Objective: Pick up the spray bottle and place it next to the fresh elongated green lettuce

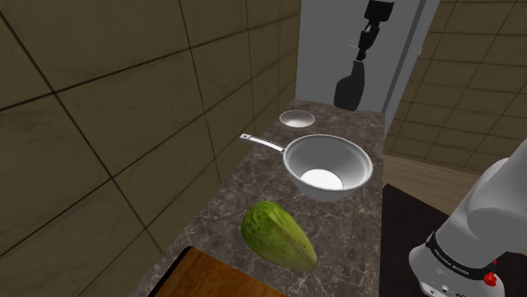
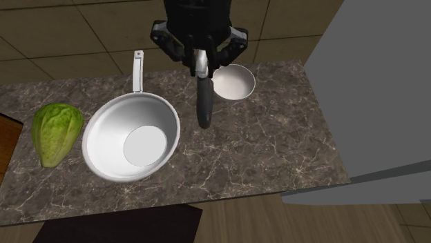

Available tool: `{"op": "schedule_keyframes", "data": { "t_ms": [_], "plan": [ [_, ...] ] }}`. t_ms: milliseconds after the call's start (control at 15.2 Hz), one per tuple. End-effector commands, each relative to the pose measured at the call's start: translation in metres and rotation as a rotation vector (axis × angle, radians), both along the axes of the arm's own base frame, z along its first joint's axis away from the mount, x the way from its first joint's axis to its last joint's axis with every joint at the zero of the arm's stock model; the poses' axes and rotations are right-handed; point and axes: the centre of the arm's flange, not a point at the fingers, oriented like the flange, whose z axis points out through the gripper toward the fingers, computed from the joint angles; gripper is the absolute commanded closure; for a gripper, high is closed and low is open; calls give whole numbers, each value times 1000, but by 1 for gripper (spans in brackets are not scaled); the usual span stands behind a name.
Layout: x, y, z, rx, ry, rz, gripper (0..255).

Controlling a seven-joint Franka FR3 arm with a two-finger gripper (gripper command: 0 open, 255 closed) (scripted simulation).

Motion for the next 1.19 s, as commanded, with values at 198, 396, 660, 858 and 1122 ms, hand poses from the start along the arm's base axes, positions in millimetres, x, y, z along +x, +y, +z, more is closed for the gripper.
{"op": "schedule_keyframes", "data": {
  "t_ms": [198, 396, 660, 858, 1122],
  "plan": [
    [-37, 55, 7, -1, 0, -1, 255],
    [-57, 89, 12, -1, 0, -1, 255],
    [-84, 134, 19, -1, 0, -1, 255],
    [-104, 167, 24, -1, 0, -1, 255],
    [-131, 212, 31, -1, 0, -1, 255]
  ]
}}
